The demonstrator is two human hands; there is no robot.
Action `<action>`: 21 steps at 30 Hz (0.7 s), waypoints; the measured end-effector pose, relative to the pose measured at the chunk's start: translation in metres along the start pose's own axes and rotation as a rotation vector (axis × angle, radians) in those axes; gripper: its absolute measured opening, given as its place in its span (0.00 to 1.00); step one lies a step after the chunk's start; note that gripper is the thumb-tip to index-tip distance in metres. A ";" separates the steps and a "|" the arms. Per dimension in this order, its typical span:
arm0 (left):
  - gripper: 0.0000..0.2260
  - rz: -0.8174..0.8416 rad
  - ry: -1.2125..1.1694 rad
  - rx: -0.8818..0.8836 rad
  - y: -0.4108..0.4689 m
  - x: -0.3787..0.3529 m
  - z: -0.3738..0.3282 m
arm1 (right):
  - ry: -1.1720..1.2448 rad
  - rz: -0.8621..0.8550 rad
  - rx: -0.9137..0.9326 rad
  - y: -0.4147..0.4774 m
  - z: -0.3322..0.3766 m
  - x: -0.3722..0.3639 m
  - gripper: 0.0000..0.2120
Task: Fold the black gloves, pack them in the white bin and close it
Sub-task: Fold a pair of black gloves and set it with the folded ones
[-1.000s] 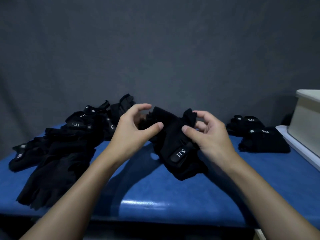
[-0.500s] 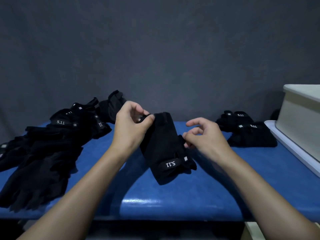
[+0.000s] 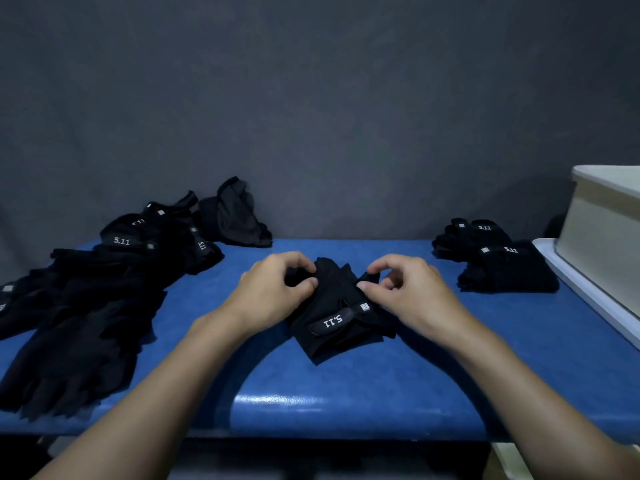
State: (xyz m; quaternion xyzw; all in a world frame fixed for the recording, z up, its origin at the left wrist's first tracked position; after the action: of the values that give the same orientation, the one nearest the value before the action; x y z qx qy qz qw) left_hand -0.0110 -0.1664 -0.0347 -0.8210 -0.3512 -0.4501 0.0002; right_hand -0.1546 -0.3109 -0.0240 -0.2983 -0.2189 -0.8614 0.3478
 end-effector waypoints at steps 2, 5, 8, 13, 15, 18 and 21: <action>0.08 -0.005 0.037 -0.007 -0.002 0.002 -0.002 | 0.022 0.009 0.009 0.001 0.002 -0.003 0.04; 0.09 -0.035 0.039 -0.047 -0.001 0.006 -0.009 | 0.069 0.011 0.007 0.002 0.002 -0.005 0.06; 0.14 -0.081 -0.015 -0.090 0.000 0.013 -0.016 | 0.210 0.011 -0.013 0.003 0.002 -0.002 0.05; 0.11 -0.060 -0.081 -0.094 0.001 0.011 -0.017 | 0.105 -0.020 -0.013 0.003 -0.001 0.002 0.06; 0.12 0.004 -0.051 -0.085 -0.001 0.004 -0.016 | 0.007 -0.048 -0.019 0.002 -0.004 0.005 0.05; 0.14 0.049 -0.047 -0.082 -0.003 -0.002 -0.014 | 0.026 -0.030 0.003 -0.002 -0.002 0.007 0.02; 0.19 0.058 -0.041 -0.046 -0.004 -0.003 -0.013 | 0.006 0.045 0.021 -0.007 0.001 0.001 0.07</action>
State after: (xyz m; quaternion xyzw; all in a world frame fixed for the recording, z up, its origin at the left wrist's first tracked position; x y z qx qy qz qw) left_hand -0.0240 -0.1687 -0.0302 -0.8398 -0.3165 -0.4408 -0.0130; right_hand -0.1596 -0.3061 -0.0240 -0.2971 -0.2201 -0.8519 0.3708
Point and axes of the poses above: each hand's wrist, its own y-axis towards the middle knuckle, its own x-axis out of the back of the hand, z = x × y, the point moved 10 cm from there along y, towards the middle knuckle, and after that the axes turned 8 degrees about -x, right-handed, at the moved point
